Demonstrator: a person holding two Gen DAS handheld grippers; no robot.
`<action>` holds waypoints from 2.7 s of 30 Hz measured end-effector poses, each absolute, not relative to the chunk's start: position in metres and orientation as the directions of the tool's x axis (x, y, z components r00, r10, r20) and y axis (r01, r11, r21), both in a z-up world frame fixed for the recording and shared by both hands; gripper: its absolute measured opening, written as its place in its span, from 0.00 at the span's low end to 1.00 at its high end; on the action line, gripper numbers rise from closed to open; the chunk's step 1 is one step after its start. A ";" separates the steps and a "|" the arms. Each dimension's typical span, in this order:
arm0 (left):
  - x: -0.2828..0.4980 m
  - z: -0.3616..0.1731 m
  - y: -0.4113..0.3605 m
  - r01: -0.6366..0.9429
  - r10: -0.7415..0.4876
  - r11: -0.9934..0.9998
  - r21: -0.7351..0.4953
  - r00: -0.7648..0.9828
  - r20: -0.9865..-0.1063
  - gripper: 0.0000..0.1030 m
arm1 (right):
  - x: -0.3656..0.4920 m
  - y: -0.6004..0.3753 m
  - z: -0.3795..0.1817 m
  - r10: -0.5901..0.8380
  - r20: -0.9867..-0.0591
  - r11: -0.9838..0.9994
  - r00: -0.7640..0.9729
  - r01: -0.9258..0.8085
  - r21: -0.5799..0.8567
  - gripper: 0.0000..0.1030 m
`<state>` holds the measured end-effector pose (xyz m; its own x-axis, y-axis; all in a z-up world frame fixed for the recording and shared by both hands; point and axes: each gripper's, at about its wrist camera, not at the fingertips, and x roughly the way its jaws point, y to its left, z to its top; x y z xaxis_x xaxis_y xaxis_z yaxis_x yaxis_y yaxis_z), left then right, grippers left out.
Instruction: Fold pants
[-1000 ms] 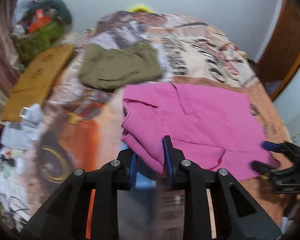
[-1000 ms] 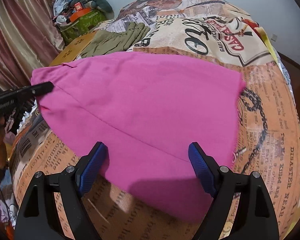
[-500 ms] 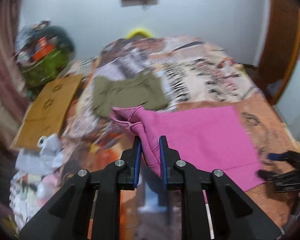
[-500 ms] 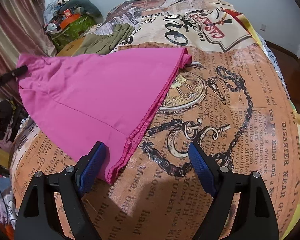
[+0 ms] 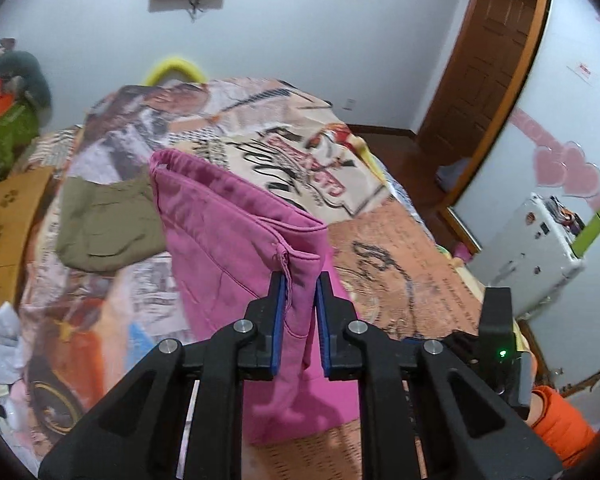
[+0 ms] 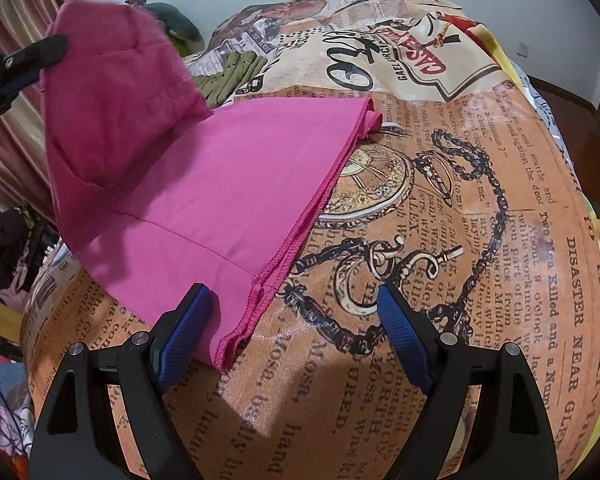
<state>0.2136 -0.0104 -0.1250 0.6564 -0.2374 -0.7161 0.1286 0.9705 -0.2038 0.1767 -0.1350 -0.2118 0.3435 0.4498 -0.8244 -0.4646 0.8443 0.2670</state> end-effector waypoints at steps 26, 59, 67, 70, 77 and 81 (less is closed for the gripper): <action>0.218 -0.165 -0.031 0.166 -0.409 0.910 -0.381 0.515 -0.753 0.62 | 0.170 -0.139 -0.204 0.453 -0.818 0.851 0.355 -0.445 0.278 0.80; 0.391 -0.282 0.009 0.175 0.187 0.948 0.266 0.371 -0.910 0.99 | 0.190 -0.168 -0.209 0.393 -0.831 0.901 0.394 -0.346 0.262 0.80; 0.360 -0.275 0.026 0.143 0.220 0.945 0.295 0.390 -0.894 0.99 | 0.181 -0.169 -0.192 0.388 -0.814 0.904 0.432 -0.352 0.243 0.80; 0.345 -0.269 0.039 0.109 0.224 0.952 0.286 0.391 -0.893 0.99 | 0.174 -0.168 -0.184 0.384 -0.809 0.904 0.446 -0.360 0.230 0.80; 0.296 -0.252 0.071 0.059 0.222 0.963 0.264 0.390 -0.894 0.99 | 0.156 -0.161 -0.162 0.400 -0.783 0.892 0.476 -0.397 0.214 0.80; 0.263 -0.245 0.086 0.042 0.192 0.974 0.224 0.378 -0.906 0.99 | 0.144 -0.150 -0.156 0.417 -0.774 0.880 0.477 -0.424 0.213 0.80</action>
<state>0.2633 0.0864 -0.2452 0.3782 0.1918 -0.9056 0.0420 0.9737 0.2238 0.1445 -0.1496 -0.1556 0.4769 0.4170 -0.7737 -0.4241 0.8802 0.2129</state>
